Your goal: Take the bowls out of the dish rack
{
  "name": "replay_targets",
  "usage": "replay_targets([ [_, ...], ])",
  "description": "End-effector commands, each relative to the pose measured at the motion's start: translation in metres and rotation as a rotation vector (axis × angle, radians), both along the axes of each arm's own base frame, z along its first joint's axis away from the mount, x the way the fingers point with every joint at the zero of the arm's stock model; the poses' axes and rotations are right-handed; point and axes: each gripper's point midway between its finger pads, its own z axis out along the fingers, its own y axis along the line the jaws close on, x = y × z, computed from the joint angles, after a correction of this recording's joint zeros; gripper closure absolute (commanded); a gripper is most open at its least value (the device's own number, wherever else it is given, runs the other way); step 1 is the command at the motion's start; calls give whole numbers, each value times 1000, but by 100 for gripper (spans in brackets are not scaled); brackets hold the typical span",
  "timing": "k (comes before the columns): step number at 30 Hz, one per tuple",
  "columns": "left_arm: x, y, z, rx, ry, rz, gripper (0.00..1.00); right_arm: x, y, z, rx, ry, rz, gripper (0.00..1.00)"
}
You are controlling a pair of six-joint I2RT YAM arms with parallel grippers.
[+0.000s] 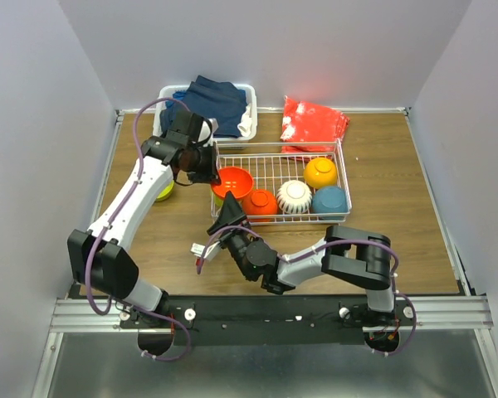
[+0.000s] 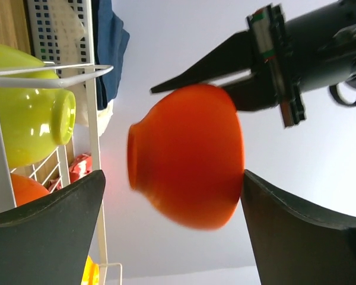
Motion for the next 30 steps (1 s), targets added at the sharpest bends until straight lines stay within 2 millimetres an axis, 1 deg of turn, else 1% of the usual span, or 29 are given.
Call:
replay_targets([
  [1, 30, 28, 51, -35, -210, 151, 100, -7, -34, 49, 406, -35, -24, 0],
  [2, 33, 34, 54, -42, -224, 177, 100, -7, -33, 47, 401, -24, -24, 0],
  [3, 37, 41, 66, -59, -276, 210, 100, -7, -36, 48, 424, -9, -26, 0],
  [4, 43, 54, 71, -55, -306, 254, 100, -6, -38, 49, 436, 1, -30, 0],
  [5, 45, 62, 74, -47, -333, 284, 100, -5, -38, 47, 429, 16, -35, 0],
  [6, 45, 72, 79, -35, -380, 309, 100, -4, -39, 46, 467, 51, -38, 0],
  [7, 48, 91, 79, 8, -408, 374, 100, -4, -42, 53, 501, 70, -37, 0],
  [8, 45, 97, 66, 24, -398, 391, 100, -3, -40, 48, 474, 102, -41, 0],
  [9, 45, 108, 76, 34, -457, 435, 100, -2, -42, 47, 536, 150, -35, 0],
  [10, 45, 118, 73, 54, -470, 476, 100, -3, -46, 60, 592, 174, -28, 0],
  [11, 40, 126, 55, 77, -449, 505, 100, -3, -44, 55, 560, 217, -31, 0],
  [12, 37, 132, 58, 74, -480, 531, 100, -4, -42, 54, 631, 284, -9, 0],
  [13, 35, 135, 52, 76, -475, 554, 100, -4, -42, 54, 648, 326, -1, 0],
  [14, 32, 141, 46, 85, -474, 582, 100, -5, -47, 68, 698, 363, 16, 0],
  [15, 26, 143, 31, 92, -457, 592, 100, -5, -40, 57, 706, 464, 31, 0],
  [17, 21, 147, 14, 92, -434, 628, 100, 3, -47, 58, 764, 538, 29, 0],
  [18, 17, 148, -2, 93, -414, 641, 100, 2, -51, 61, 822, 591, 52, 0],
  [19, 15, 150, -10, 90, -404, 655, 100, 8, -58, 60, 847, 605, 39, 0],
  [20, 13, 151, -18, 88, -392, 672, 100, 11, -61, 61, 869, 620, 38, 0],
  [21, 11, 152, -33, 73, -369, 711, 100, 11, -65, 61, 904, 658, 41, 0],
  [23, 10, 152, -46, 50, -355, 743, 100, 18, -72, 59, 934, 693, 28, 0],
  [24, 10, 152, -56, 33, -343, 776, 100, 18, -72, 53, 956, 738, 27, 0],
  [25, 11, 153, -61, 26, -338, 793, 100, 22, -79, 56, 984, 746, 19, 0],
  [26, 12, 153, -65, 18, -335, 806, 100, 23, -82, 53, 997, 763, 14, 0],
  [27, 12, 153, -74, 15, -327, 820, 100, 23, -83, 48, 1018, 798, 14, 0],
  [28, 13, 154, -79, 4, -321, 848, 100, 26, -89, 50, 1044, 804, 10, 0],
  [29, 14, 156, -83, -1, -321, 865, 100, 26, -90, 49, 1054, 822, 8, 0],
  [30, 13, 157, -95, -3, -313, 884, 100, 26, -91, 45, 1072, 855, 9, 0],
])
